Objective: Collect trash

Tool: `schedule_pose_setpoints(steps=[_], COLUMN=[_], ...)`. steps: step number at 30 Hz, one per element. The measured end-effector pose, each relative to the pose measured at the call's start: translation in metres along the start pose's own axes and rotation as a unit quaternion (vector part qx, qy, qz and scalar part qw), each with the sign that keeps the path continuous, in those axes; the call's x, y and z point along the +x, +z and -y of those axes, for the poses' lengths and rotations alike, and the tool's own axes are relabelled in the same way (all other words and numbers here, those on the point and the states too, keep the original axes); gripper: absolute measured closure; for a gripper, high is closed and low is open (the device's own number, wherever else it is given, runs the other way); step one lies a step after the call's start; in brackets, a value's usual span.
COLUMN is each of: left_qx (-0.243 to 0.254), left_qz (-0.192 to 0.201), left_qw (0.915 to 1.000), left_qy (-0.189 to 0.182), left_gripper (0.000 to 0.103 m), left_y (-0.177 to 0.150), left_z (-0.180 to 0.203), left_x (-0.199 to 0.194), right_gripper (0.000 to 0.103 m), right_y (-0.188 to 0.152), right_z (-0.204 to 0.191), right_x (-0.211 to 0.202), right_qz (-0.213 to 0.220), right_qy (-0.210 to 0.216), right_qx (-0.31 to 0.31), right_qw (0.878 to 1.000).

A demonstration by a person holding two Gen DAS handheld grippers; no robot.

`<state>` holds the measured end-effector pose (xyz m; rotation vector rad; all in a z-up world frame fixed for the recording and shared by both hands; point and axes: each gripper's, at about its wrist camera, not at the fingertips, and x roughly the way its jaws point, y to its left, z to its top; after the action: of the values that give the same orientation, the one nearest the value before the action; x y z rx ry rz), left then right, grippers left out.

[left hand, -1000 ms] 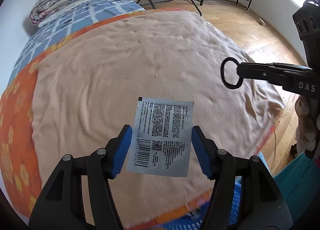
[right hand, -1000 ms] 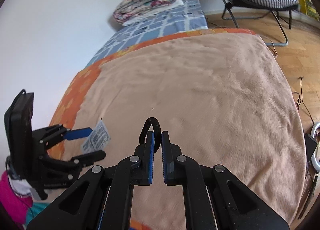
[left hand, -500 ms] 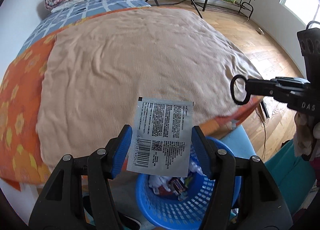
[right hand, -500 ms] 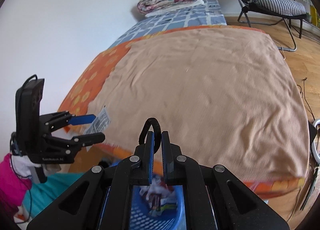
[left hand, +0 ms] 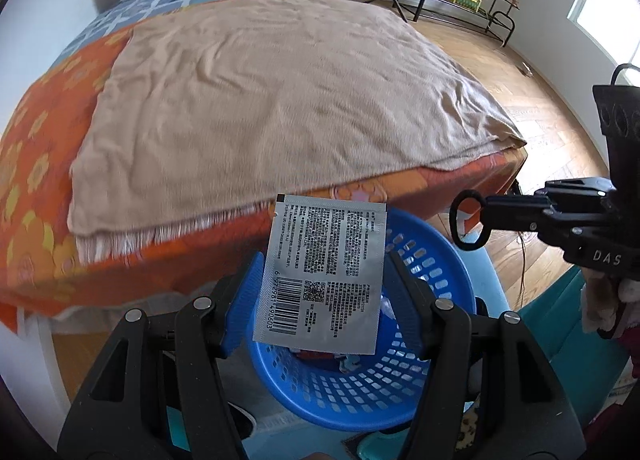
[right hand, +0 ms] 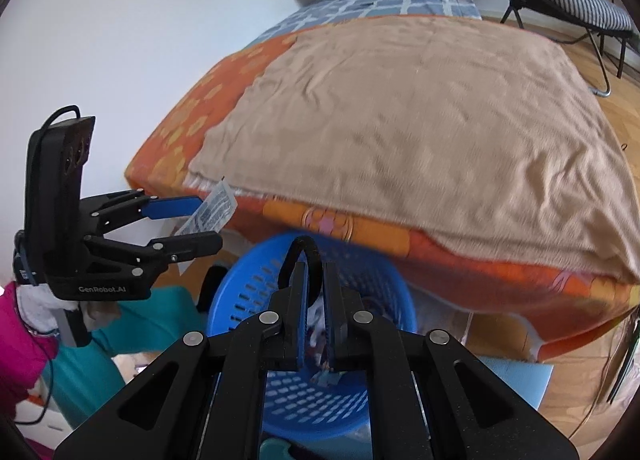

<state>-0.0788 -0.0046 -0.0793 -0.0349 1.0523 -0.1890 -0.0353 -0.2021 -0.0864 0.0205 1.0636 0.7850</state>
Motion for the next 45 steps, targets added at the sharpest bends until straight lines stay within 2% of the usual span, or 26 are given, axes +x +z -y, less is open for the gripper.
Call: schedule_pose_setpoints(steps=[7, 23, 26, 28, 30, 42, 45], left_qx=[-0.007, -0.002, -0.003, -0.006, -0.008, -0.021, -0.025], left_qz=[-0.015, -0.032, -0.035, -0.035, -0.038, -0.037, -0.032], left_qw=[0.9998, 0.9994, 0.9993, 0.9992, 0.9991, 0.999, 0.9991], left_qy=[-0.005, -0.016, -0.014, -0.016, -0.018, -0.015, -0.011], left_gripper=[0.04, 0.04, 0.04, 0.04, 0.04, 0.04, 0.04], left_y=[-0.02, -0.032, -0.032, -0.033, -0.033, -0.03, -0.026], left_z=[0.002, 0.009, 0.009, 0.008, 0.007, 0.003, 0.001], left_x=[0.009, 0.017, 0.018, 0.018, 0.019, 0.017, 0.013], right_gripper=[0.097, 0.097, 0.089, 0.07, 0.062, 0.061, 0.055], right_y=[-0.017, -0.03, -0.031, -0.032, -0.031, -0.029, -0.027], right_z=[-0.011, -0.016, -0.015, -0.015, -0.016, -0.016, -0.014], right_x=[0.012, 0.027, 0.029, 0.028, 0.025, 0.024, 0.021], right_qz=[-0.022, -0.052, -0.057, -0.054, -0.047, -0.039, -0.035], right_qy=[-0.001, -0.021, -0.027, -0.029, -0.031, -0.05, -0.054], right_qx=[-0.012, -0.016, -0.015, -0.015, -0.017, -0.02, -0.016], right_qw=[1.0, 0.998, 0.998, 0.998, 0.998, 0.998, 0.998])
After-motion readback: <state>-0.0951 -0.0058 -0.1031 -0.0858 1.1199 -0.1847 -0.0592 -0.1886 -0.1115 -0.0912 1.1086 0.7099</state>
